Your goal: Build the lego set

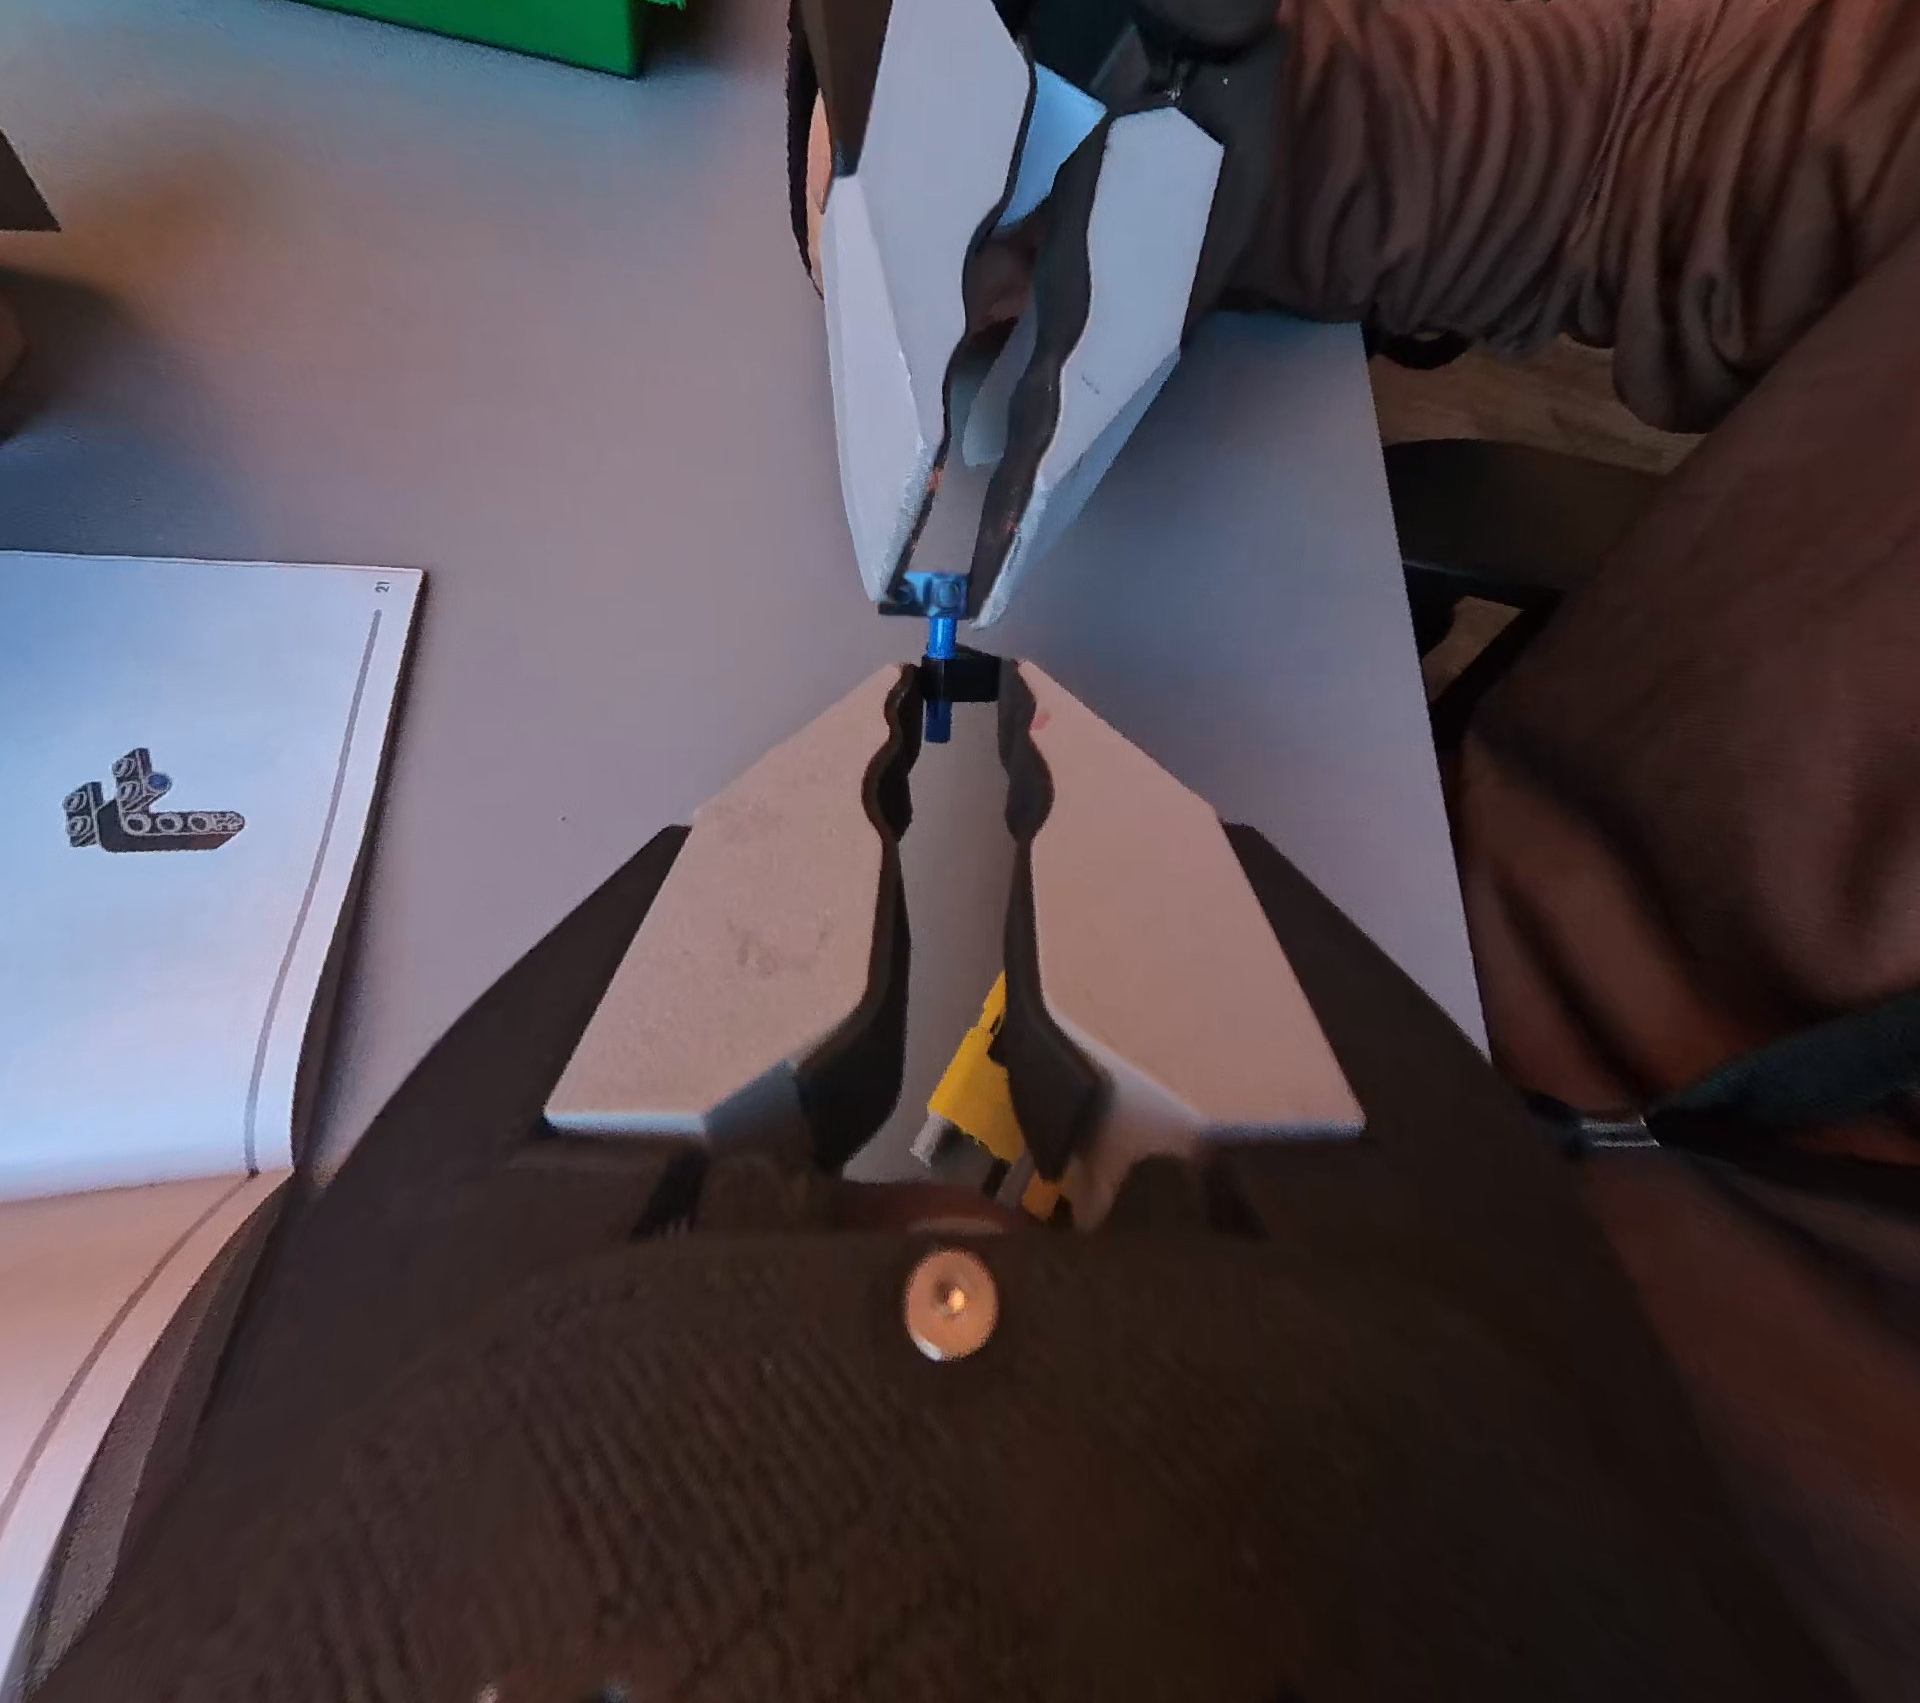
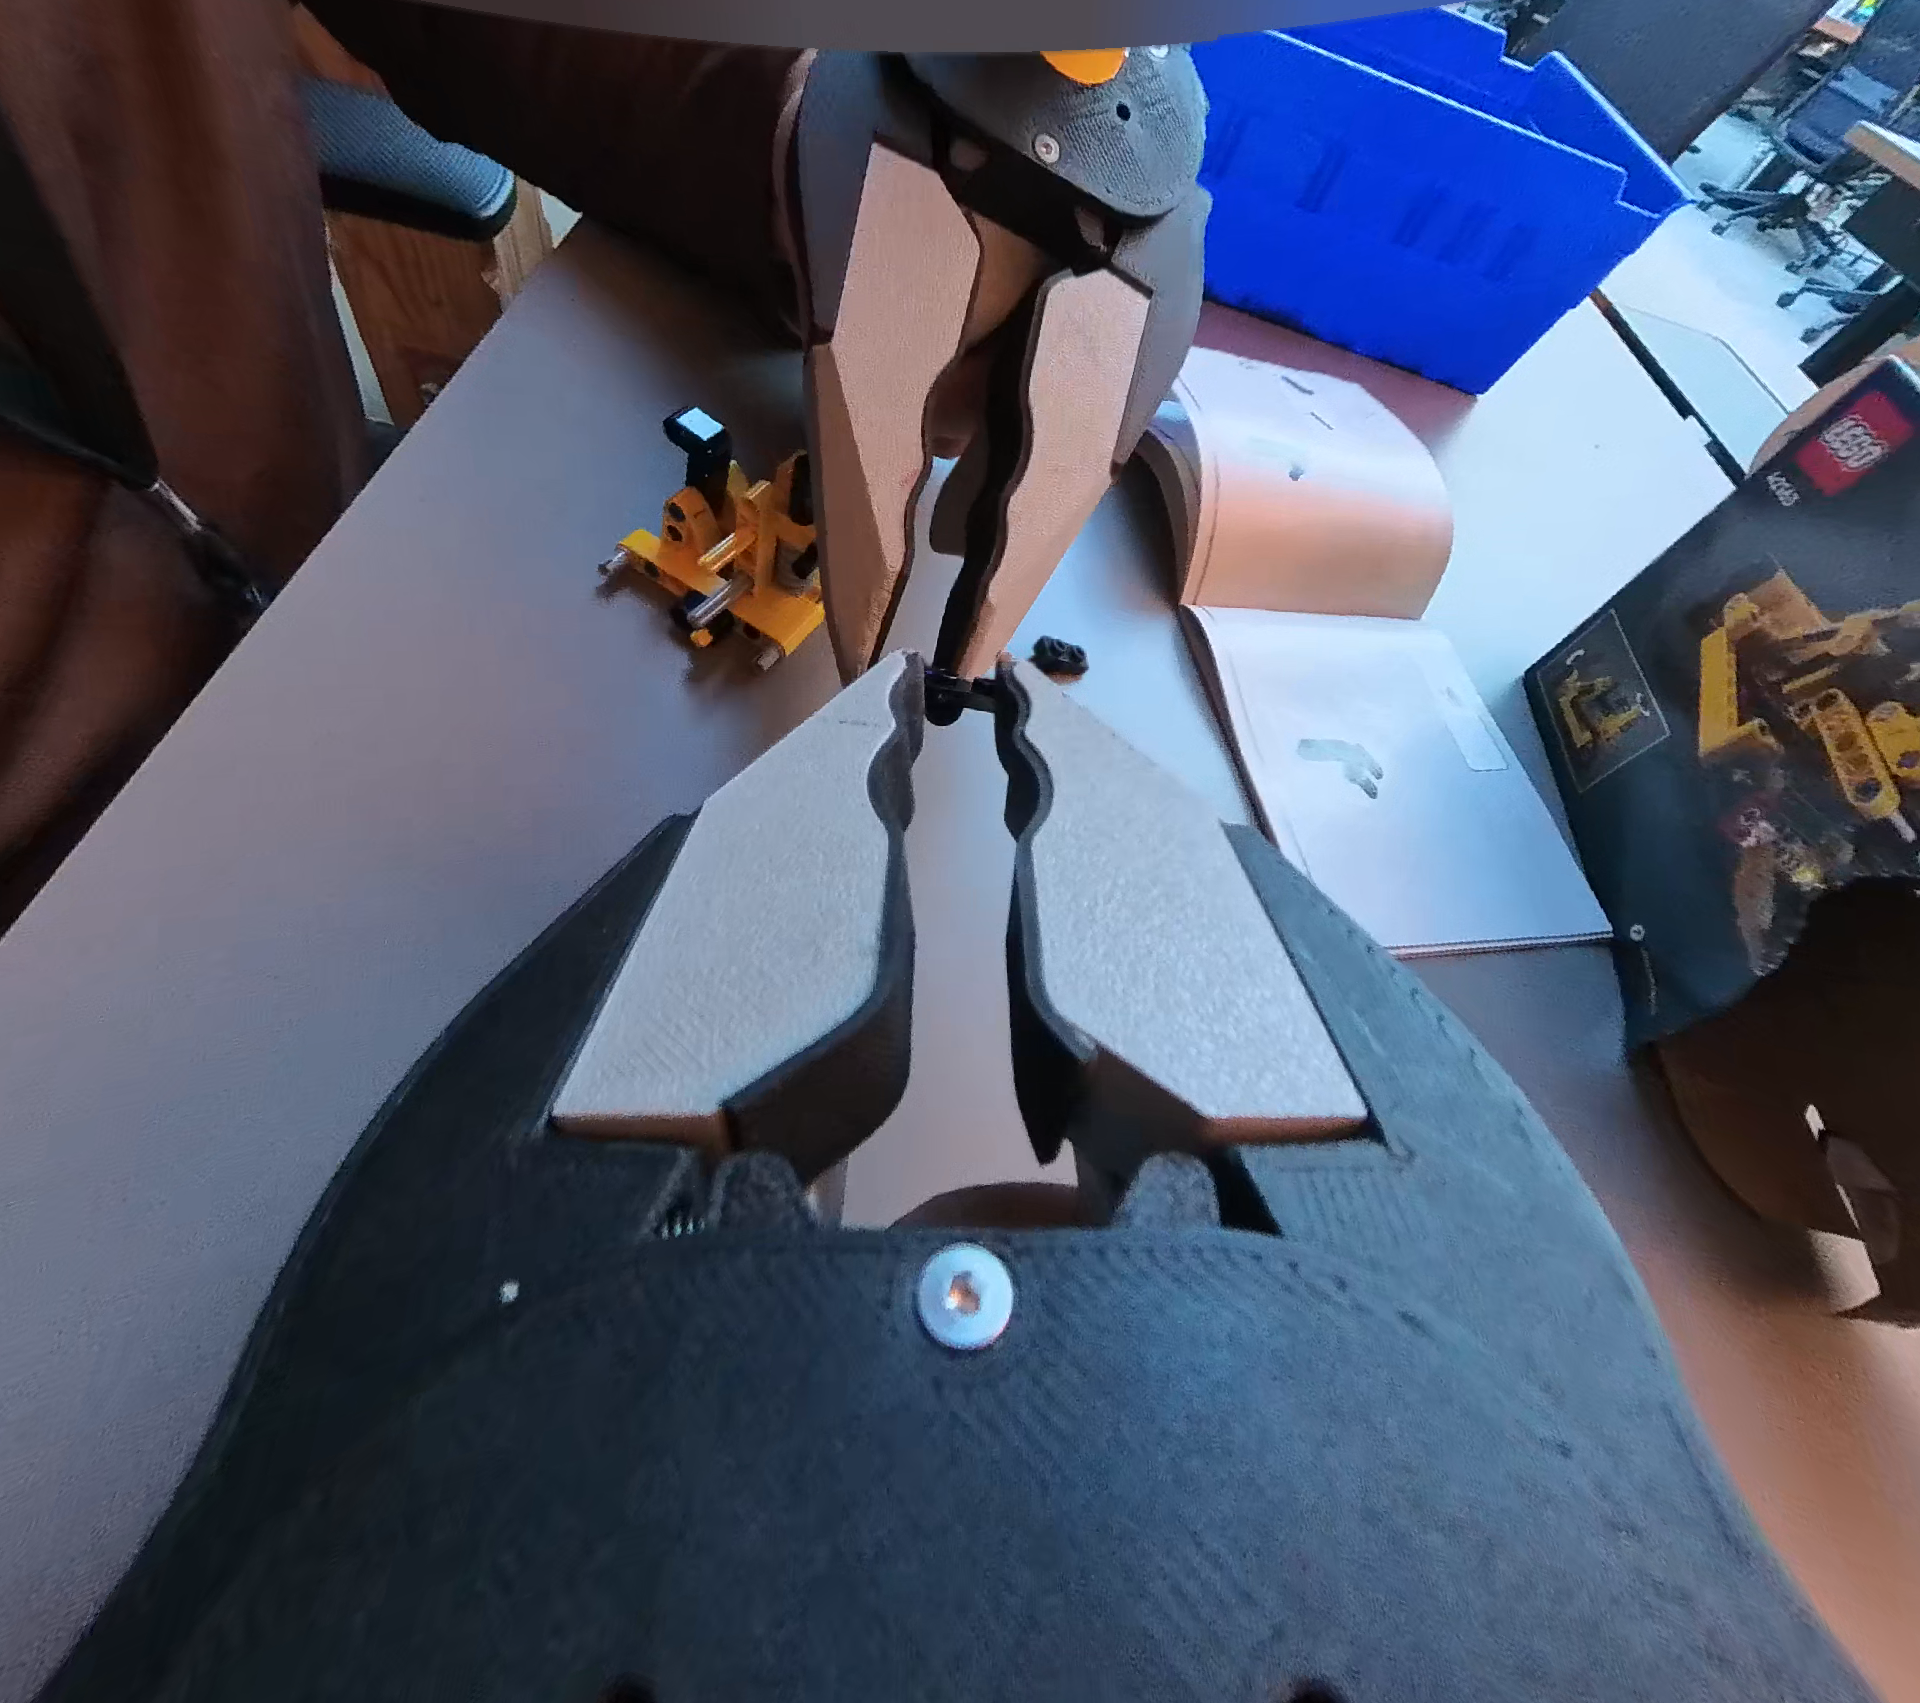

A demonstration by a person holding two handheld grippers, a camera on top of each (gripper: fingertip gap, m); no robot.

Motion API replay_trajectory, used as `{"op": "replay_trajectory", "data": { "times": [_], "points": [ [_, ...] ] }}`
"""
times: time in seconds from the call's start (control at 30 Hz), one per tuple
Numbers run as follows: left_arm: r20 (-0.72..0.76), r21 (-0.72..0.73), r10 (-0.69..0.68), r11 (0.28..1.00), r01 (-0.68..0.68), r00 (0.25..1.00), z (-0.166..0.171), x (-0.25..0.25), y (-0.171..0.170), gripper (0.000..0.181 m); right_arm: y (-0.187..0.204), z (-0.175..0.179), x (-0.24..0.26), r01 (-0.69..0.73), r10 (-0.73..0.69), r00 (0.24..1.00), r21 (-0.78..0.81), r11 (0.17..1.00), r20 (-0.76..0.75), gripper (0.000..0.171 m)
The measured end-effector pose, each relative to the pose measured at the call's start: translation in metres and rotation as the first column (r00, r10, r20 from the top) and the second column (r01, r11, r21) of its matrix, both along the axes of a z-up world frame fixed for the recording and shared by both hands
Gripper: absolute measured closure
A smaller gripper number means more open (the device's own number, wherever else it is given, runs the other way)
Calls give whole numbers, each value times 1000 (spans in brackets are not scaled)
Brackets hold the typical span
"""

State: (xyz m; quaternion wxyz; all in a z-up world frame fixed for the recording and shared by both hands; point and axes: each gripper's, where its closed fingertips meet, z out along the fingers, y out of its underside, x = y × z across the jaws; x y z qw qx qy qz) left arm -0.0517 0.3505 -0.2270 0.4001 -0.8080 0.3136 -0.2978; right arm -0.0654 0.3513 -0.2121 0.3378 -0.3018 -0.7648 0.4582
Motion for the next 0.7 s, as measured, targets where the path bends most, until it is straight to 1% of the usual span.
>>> {"op": "replay_trajectory", "data": {
  "times": [0.27,0.33,0.47,0.6,0.63,0.7],
  "points": [
    [-22,5,-9,1000,10,1000,-4,3,-1,170,-1,-2,0,-14,15,1000,-11,1000,24,161],
    [-84,54,18,998,-13,996,-5,-4,5,170,5,-4,-3,24,-23,999,-20,1000,46,160],
    [-186,143,18,990,9,982,-6,-3,5,170,4,-5,-1,5,0,997,-57,998,82,161],
    [-198,167,10,986,23,980,-6,0,5,169,4,-11,2,-2,10,991,-57,998,137,159],
    [-198,181,14,983,23,980,-4,0,5,169,3,-14,3,-8,15,989,-48,999,148,165],
    [-208,186,24,982,15,978,-3,-3,6,169,3,-15,2,-4,7,990,-22,1000,138,166]
  ]
}}
